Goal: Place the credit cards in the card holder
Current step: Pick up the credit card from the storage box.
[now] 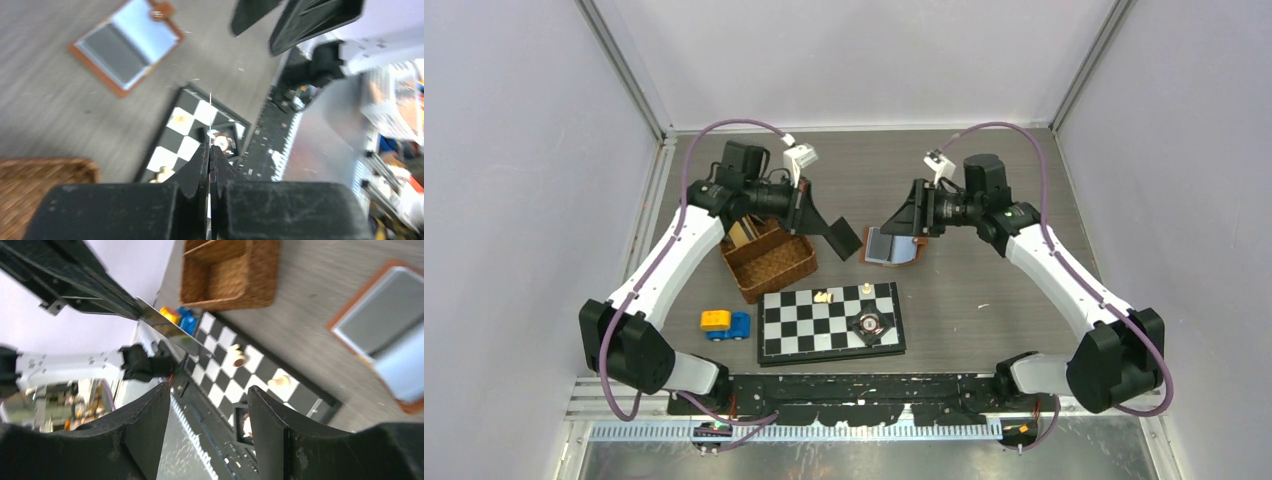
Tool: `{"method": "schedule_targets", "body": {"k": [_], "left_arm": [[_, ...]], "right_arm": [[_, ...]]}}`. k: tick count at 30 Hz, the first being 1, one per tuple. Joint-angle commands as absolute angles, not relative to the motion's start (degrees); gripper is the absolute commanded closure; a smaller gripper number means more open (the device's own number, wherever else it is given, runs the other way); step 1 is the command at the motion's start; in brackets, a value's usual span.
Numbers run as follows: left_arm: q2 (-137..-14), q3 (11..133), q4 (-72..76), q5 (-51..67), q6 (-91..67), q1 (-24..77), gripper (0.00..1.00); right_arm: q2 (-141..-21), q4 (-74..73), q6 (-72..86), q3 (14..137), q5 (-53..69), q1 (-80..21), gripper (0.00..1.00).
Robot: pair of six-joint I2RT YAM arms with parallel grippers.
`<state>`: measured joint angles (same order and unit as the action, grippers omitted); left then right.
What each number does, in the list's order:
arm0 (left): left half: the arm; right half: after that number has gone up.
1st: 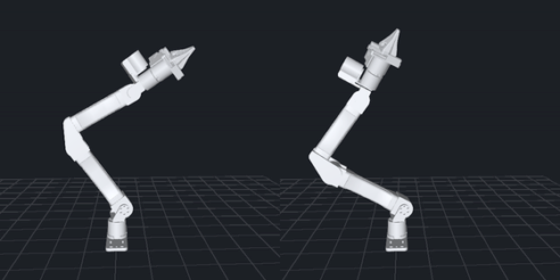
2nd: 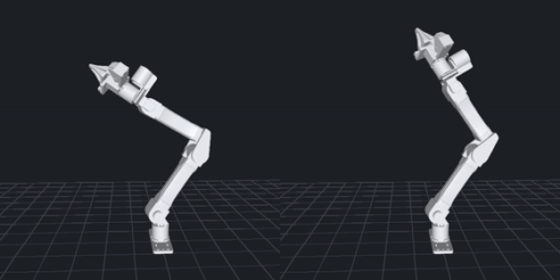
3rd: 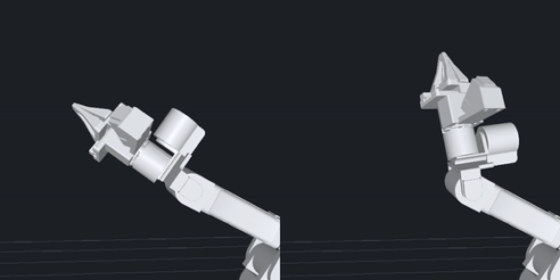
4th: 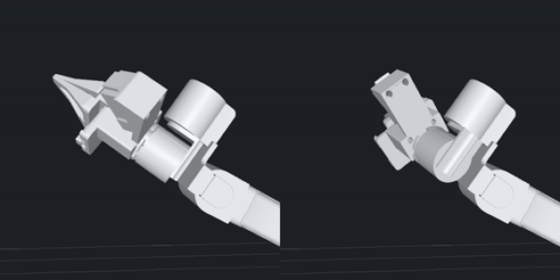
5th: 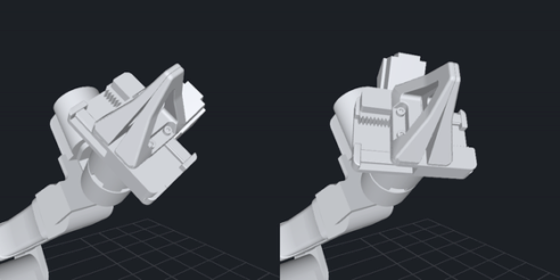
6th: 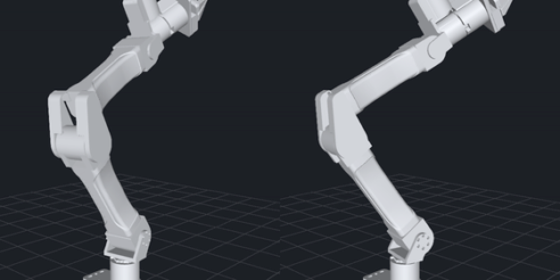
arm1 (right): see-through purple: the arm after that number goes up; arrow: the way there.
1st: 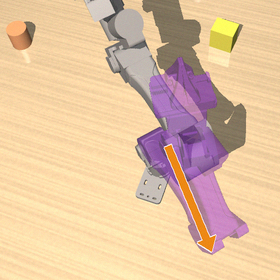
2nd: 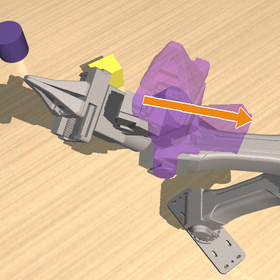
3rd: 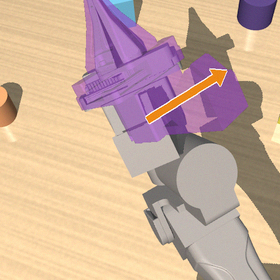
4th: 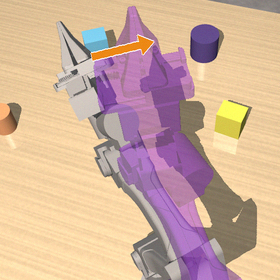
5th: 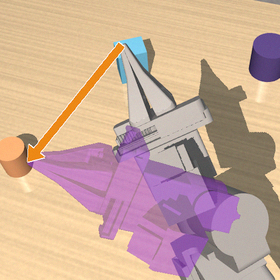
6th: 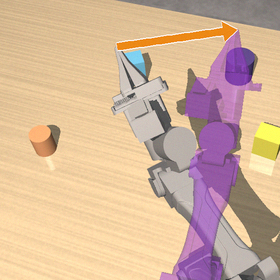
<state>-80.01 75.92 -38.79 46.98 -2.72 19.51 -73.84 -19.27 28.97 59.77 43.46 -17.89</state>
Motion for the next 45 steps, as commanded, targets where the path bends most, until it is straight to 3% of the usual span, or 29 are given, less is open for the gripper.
{"method": "schedule_targets", "body": {"k": [1, 8, 10, 13, 17, 20, 23, 27, 35, 39, 40, 42, 43, 45], "left_arm": [[-80.39, 75.52, -35.21, 61.63, -3.87, 22.7, 1.0], [-80.21, 75.25, -36.06, 64.48, -3.96, 24.07, 1.0], [-80.2, 75.22, -35.6, 64.24, -4.47, 24.08, 1.0], [-80.45, 74.51, -33.77, 63.51, -6.39, 24.08, 0.98], [-79.96, 72.96, -28.45, 63.63, -10.28, 24.1, 0.45], [-79.15, 71.41, -24.2, 64.63, -13.1, 24.08, 0.36], [-78.57, 68.87, -16.05, 66.88, -19.3, 24.08, 0.39], [-78.25, 66.45, -8.7, 68.09, -25.27, 24.08, 0.49], [-76.98, 63.66, -1.01, 64.43, -30.04, 24.05, 0.83], [-77.2, 62.7, 1.72, 63.92, -31.96, 24.04, 0.96], [-77.39, 62.67, 1.93, 63.7, -32.14, 24.0, 1.0], [-77.61, 62.71, 1.12, 62.49, -31.29, 23.87, 1.0], [-77.51, 62.9, -0.59, 60.85, -29.81, 23.72, 1.0], [-77.07, 64.11, -8.2, 54.13, -24.69, 23.56, 1.0]], "right_arm": [[-75.6, -17.34, 26.87, 64.34, 52.63, -23.01, 0.37], [-78.05, -16.76, 26.89, 66.64, 55.69, -27.52, 0.4], [-78.57, -16.7, 26.89, 67.03, 56.77, -28.15, 0.53], [-79.0, -16.29, 27.28, 67.25, 56.96, -28.3, 0.96], [-76.96, -13.64, 28.88, 66.03, 51.73, -28.29, 1.0], [-73.8, -6.55, 32.73, 63.06, 46.95, -28.14, 1.0], [-71.25, 3.39, 37.29, 59.53, 43.81, -28.03, 1.0], [-69.23, 9.67, 39.57, 56.83, 40.57, -28.04, 0.99], [-69.17, 8.47, 38.02, 56.25, 41.36, -27.98, 1.0], [-68.95, 4.98, 35.99, 56.45, 40.08, -27.97, 1.0], [-68.91, 3.28, 35.24, 56.9, 38.9, -27.98, 0.92], [-69.04, -3.59, 33.06, 58.55, 33.0, -27.95, 0.61], [-69.45, -7.73, 31.73, 59.83, 28.68, -27.87, 0.5], [-71.17, -17.07, 29.93, 62.37, 20.38, -27.01, 0.44]]}}
